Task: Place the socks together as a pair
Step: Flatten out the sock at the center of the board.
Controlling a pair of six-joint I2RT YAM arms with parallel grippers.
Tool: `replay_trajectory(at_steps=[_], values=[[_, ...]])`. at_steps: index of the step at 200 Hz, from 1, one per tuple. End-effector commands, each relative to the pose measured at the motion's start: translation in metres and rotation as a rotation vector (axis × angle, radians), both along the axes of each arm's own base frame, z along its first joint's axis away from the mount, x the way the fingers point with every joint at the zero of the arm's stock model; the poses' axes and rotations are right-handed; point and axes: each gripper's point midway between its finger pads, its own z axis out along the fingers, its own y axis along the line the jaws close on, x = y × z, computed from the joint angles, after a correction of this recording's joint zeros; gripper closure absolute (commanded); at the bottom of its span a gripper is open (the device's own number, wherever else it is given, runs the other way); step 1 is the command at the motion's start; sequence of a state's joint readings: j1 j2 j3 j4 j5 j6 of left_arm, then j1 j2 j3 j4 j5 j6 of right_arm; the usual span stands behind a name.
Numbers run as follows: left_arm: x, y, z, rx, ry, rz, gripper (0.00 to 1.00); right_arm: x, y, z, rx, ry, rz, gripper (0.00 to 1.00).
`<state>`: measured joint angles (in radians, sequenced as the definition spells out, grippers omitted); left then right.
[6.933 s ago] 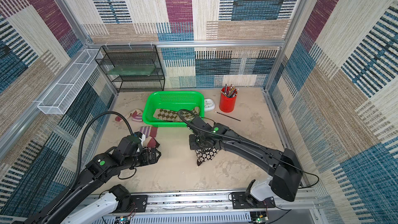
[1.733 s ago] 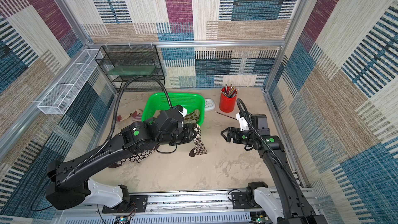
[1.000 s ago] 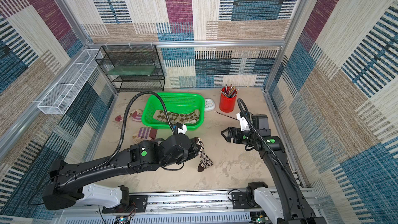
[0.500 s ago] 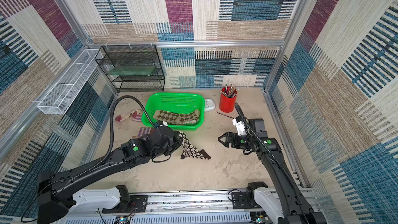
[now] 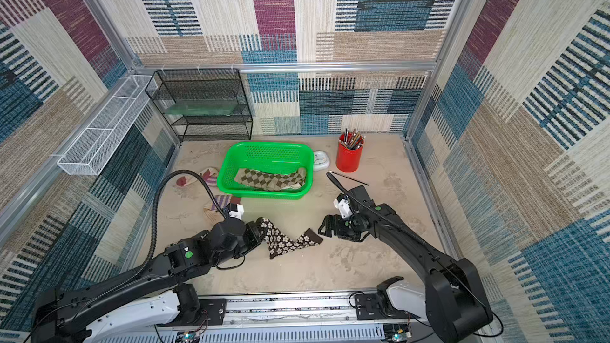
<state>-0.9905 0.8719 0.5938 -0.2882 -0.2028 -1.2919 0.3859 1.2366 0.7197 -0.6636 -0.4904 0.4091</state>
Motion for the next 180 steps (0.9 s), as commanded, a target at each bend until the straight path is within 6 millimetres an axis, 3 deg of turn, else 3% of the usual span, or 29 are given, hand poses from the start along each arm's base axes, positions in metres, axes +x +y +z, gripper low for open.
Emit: replay_trajectory(at_steps=[1,27,58,96,118,148,180], values=[[-0.004,-0.004,0.0,-0.026,-0.066,-0.07,0.92,0.018,0.008,-0.009,-0.04,-0.036,-0.003,0.14],[-0.014,0.005,-0.017,0.007,-0.049,-0.093,0.92,0.012,0.02,-0.029,-0.074,0.021,0.027,0.25],[-0.017,0.008,-0.022,0.029,-0.061,-0.115,0.91,0.008,0.023,-0.042,-0.108,0.043,0.009,0.34],[-0.023,0.001,-0.027,0.015,-0.068,-0.176,0.9,0.027,0.027,-0.058,-0.136,0.026,-0.016,0.65],[-0.026,-0.007,-0.018,0.011,-0.113,-0.239,0.9,0.042,0.034,-0.062,-0.138,0.001,-0.002,0.79],[-0.032,-0.025,-0.002,0.007,-0.184,-0.362,0.9,0.069,0.044,-0.05,-0.124,-0.061,0.017,0.93],[-0.046,-0.06,0.02,0.08,-0.288,-0.569,0.87,0.091,0.049,-0.043,-0.115,-0.095,0.055,1.0]])
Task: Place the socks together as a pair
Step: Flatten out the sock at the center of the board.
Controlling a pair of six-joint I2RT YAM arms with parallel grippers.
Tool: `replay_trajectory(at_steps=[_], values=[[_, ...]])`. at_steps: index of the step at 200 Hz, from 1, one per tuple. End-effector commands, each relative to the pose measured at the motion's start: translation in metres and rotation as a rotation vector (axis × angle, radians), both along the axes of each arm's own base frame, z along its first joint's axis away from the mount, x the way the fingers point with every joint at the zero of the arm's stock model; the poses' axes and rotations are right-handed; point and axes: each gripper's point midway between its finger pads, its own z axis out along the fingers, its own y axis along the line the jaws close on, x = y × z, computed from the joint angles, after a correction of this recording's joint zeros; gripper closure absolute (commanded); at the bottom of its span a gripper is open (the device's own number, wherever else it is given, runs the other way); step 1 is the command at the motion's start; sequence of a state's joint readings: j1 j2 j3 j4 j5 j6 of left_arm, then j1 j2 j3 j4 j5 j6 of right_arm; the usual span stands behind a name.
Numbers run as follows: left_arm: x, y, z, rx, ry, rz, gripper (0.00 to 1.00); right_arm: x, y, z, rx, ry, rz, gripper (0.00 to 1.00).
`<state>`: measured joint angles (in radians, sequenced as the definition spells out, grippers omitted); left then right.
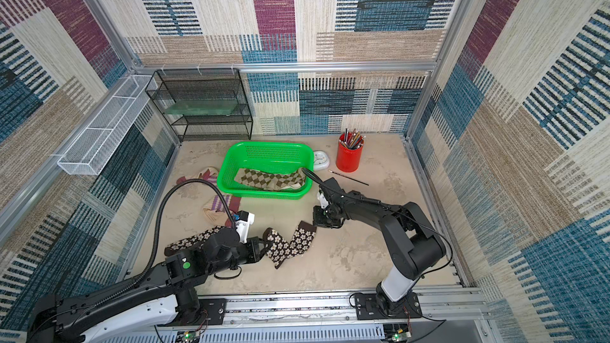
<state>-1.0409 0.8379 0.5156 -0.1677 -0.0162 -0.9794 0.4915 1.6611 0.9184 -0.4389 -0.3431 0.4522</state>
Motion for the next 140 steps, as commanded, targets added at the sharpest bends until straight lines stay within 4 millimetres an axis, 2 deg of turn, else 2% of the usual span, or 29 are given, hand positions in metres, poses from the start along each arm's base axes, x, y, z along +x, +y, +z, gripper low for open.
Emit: replay_trajectory(at_steps=[1,27,52,67,79,87,110,123,140], values=[[-0.011,-0.031,0.026,0.021,-0.146,-0.2,0.87,0.019,0.004,0.006,0.002,-0.059,0.045,1.0],[-0.027,-0.07,0.028,0.057,-0.179,-0.383,0.82,0.04,0.001,0.01,0.017,-0.082,0.064,1.0],[-0.044,-0.107,0.024,0.041,-0.161,-0.532,0.67,0.06,-0.006,0.015,0.019,-0.1,0.087,1.0],[-0.052,-0.12,0.015,0.044,-0.131,-0.59,0.54,0.067,-0.013,0.023,0.032,-0.11,0.087,0.88],[-0.053,-0.124,0.008,0.052,-0.113,-0.604,0.44,0.072,-0.025,0.03,0.031,-0.109,0.065,0.78],[-0.053,-0.127,0.008,0.044,-0.112,-0.605,0.39,0.073,-0.033,0.036,0.036,-0.113,0.045,0.75],[-0.039,-0.122,0.015,0.069,-0.13,-0.529,0.33,0.07,-0.057,0.063,0.046,-0.126,-0.02,0.67],[-0.025,-0.112,0.02,0.059,-0.114,-0.463,0.32,0.056,-0.061,0.08,0.051,-0.117,-0.035,0.61],[-0.002,-0.093,0.033,0.04,-0.12,-0.348,0.31,0.026,-0.05,0.096,0.068,-0.113,-0.006,0.48]])
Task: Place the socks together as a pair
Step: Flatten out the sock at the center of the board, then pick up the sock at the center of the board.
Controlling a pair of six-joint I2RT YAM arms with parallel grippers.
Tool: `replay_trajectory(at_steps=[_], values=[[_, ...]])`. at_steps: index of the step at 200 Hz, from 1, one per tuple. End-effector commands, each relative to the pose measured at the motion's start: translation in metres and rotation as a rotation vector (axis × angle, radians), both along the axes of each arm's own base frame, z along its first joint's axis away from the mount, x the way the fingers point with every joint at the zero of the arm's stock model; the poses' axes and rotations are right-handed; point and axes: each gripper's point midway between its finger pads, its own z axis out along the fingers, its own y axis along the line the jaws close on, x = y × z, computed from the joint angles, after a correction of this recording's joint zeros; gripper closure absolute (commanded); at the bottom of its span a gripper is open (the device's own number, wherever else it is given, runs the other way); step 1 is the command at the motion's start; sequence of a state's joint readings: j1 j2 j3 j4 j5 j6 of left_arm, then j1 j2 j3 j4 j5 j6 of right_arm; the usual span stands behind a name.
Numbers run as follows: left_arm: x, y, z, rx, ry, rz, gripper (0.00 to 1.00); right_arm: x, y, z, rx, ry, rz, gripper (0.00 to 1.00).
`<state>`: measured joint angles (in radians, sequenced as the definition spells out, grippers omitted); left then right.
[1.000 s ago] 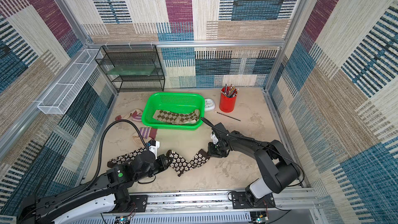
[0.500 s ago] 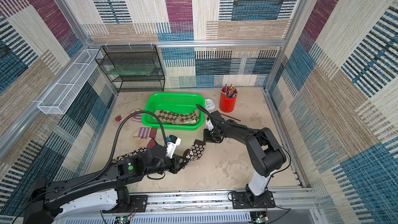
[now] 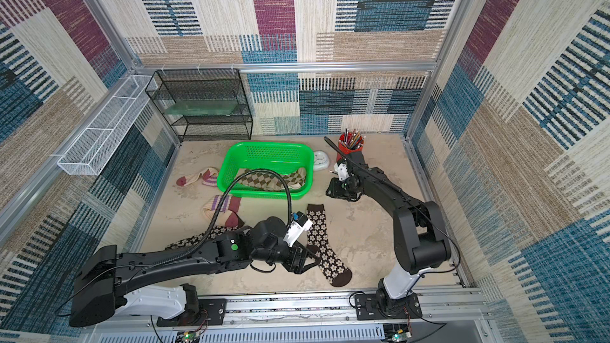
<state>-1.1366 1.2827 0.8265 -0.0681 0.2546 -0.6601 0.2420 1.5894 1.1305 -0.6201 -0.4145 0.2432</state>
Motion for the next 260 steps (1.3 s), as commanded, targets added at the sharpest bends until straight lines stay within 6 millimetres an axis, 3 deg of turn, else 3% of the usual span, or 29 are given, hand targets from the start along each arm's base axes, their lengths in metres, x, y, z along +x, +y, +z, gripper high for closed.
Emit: replay_trajectory(at_steps=[1,17,29,60,94,119,144,172,193,207,239,260], values=[[0.029,0.021,0.014,-0.025,-0.016,0.151,0.31,-0.044,0.011,0.015,0.019,0.057,0.039,0.48],[0.049,0.046,0.033,-0.073,-0.048,0.273,0.28,-0.068,0.023,0.011,0.031,0.066,0.049,0.46],[0.063,0.071,0.043,-0.082,-0.063,0.366,0.25,-0.081,0.034,-0.003,0.042,0.08,0.056,0.47],[0.081,0.133,0.051,-0.003,-0.076,0.532,0.23,-0.078,0.046,-0.041,-0.048,0.086,0.033,0.58],[0.087,0.218,0.03,0.208,0.028,0.783,0.23,-0.069,0.069,-0.059,-0.11,0.043,0.06,0.64],[0.076,0.267,0.003,0.335,0.183,0.946,0.23,-0.081,0.09,-0.075,-0.137,0.034,0.127,0.66],[0.067,0.286,-0.023,0.411,0.285,0.986,0.25,-0.097,0.112,-0.083,-0.151,0.003,0.219,0.66],[0.066,0.281,-0.049,0.485,0.352,0.911,0.35,-0.111,0.127,-0.081,-0.144,-0.024,0.306,0.65],[0.063,0.277,-0.073,0.573,0.418,0.839,0.43,-0.112,0.128,-0.058,-0.125,-0.078,0.313,0.59],[0.064,0.279,-0.086,0.639,0.435,0.816,0.45,-0.111,0.125,-0.037,-0.111,-0.117,0.299,0.49],[0.082,0.282,-0.102,0.757,0.412,0.781,0.46,-0.119,0.124,0.004,-0.048,-0.18,0.317,0.22],[0.097,0.286,-0.108,0.846,0.378,0.76,0.44,-0.124,0.122,0.022,-0.008,-0.212,0.327,0.17]])
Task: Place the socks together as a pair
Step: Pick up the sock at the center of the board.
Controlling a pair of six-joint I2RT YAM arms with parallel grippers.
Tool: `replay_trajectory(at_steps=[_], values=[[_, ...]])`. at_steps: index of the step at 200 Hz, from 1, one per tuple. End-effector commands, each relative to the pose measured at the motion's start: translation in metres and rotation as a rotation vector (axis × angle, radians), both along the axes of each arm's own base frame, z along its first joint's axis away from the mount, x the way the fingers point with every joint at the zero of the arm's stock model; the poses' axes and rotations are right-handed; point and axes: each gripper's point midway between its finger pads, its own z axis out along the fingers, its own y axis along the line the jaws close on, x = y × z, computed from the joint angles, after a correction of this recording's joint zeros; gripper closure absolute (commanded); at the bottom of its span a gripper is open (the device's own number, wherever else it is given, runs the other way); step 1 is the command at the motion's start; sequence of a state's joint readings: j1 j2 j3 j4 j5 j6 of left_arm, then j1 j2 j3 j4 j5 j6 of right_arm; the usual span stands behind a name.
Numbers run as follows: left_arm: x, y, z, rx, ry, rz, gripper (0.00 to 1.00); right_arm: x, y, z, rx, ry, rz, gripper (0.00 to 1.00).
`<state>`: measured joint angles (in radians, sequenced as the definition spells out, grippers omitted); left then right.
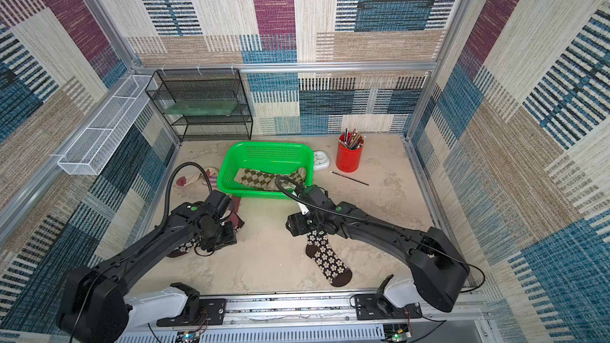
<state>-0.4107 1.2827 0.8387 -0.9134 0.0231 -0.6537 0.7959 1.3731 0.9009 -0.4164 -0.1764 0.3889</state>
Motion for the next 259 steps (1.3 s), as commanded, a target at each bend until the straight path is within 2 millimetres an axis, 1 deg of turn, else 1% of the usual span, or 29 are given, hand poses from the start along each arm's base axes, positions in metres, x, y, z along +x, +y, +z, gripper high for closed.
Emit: replay_trajectory(at_steps=[1,16,35,47,70,80,105,126,144,149,156,161,179,191,202,214,230,246,259], values=[[0.017,0.008,-0.004,0.104,-0.015,-0.078,0.44,-0.007,-0.003,0.016,0.027,-0.021,0.027,0.17],[0.027,0.013,-0.007,0.162,-0.011,-0.094,0.44,-0.01,-0.005,0.026,0.05,-0.038,0.028,0.16],[0.038,0.013,-0.014,0.192,-0.015,-0.115,0.46,-0.011,-0.008,0.035,0.069,-0.048,0.028,0.15],[0.041,0.017,-0.022,0.227,0.016,-0.124,0.47,-0.011,-0.01,0.039,0.079,-0.05,0.027,0.15],[0.047,0.014,-0.038,0.245,0.055,-0.149,0.52,-0.012,-0.011,0.047,0.108,-0.056,0.026,0.15],[0.048,0.016,-0.046,0.264,0.07,-0.158,0.53,-0.014,-0.011,0.05,0.124,-0.06,0.029,0.15],[0.054,0.022,-0.056,0.317,0.08,-0.176,0.56,-0.017,-0.013,0.06,0.156,-0.069,0.02,0.15],[0.055,0.02,-0.06,0.309,0.089,-0.192,0.65,-0.021,-0.013,0.067,0.183,-0.077,0.021,0.15],[0.055,0.015,-0.06,0.284,0.09,-0.202,0.79,-0.022,-0.016,0.069,0.185,-0.082,0.012,0.15],[0.055,0.014,-0.059,0.276,0.087,-0.203,0.86,-0.022,-0.017,0.07,0.188,-0.084,0.012,0.15],[0.054,0.012,-0.058,0.265,0.085,-0.206,0.93,-0.023,-0.017,0.071,0.187,-0.083,0.013,0.15],[0.054,0.011,-0.056,0.254,0.083,-0.207,0.95,-0.023,-0.018,0.07,0.186,-0.083,0.011,0.15],[0.055,0.004,-0.046,0.214,0.053,-0.215,0.99,-0.023,-0.019,0.07,0.184,-0.087,0.005,0.15],[0.057,-0.001,-0.031,0.176,0.02,-0.215,1.0,-0.023,-0.02,0.069,0.184,-0.087,0.005,0.15],[0.057,-0.013,-0.016,0.102,-0.015,-0.216,1.0,-0.023,-0.019,0.068,0.183,-0.084,0.003,0.15],[0.056,-0.029,0.008,0.005,-0.078,-0.222,1.0,-0.023,-0.018,0.066,0.185,-0.08,0.011,0.15],[0.053,-0.053,0.044,-0.147,-0.161,-0.24,1.0,-0.022,-0.016,0.064,0.186,-0.075,0.016,0.15],[0.047,-0.072,0.084,-0.279,-0.228,-0.254,1.0,-0.02,-0.014,0.064,0.192,-0.071,0.016,0.14],[0.042,-0.087,0.118,-0.377,-0.293,-0.262,1.0,-0.017,-0.012,0.068,0.215,-0.064,0.014,0.14]])
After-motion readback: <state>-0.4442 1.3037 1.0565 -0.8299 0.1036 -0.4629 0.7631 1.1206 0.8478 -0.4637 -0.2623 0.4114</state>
